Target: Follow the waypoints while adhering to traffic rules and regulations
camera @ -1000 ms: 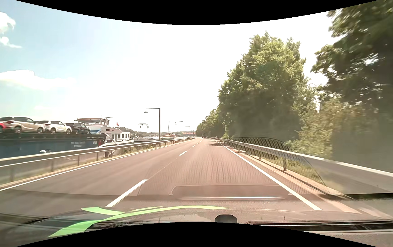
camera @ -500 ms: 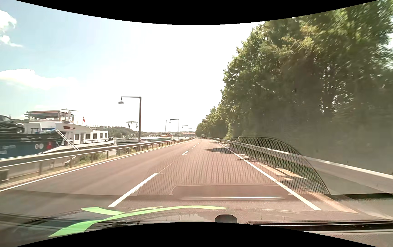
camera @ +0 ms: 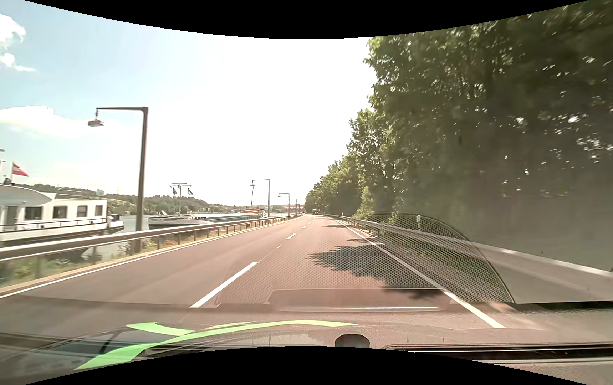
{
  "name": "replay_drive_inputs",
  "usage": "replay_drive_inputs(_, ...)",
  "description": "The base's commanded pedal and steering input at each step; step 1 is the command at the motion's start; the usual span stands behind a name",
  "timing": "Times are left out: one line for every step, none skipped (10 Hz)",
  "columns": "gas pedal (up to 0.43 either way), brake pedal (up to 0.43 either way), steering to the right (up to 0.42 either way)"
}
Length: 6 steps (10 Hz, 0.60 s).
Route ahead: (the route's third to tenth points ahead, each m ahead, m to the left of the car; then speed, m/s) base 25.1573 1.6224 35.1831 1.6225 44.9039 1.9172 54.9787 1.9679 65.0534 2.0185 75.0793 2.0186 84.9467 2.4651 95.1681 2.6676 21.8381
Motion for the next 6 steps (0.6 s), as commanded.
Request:
replay_drive_inputs(0.197,0.000,-0.002)
replay_drive_inputs(0.189,0.000,-0.002)
replay_drive_inputs(0.177,0.000,-0.002)
replay_drive_inputs(0.177,0.000,-0.002)
replay_drive_inputs(0.177,0.000,-0.001)
replay_drive_inputs(0.177,0.000,-0.001)
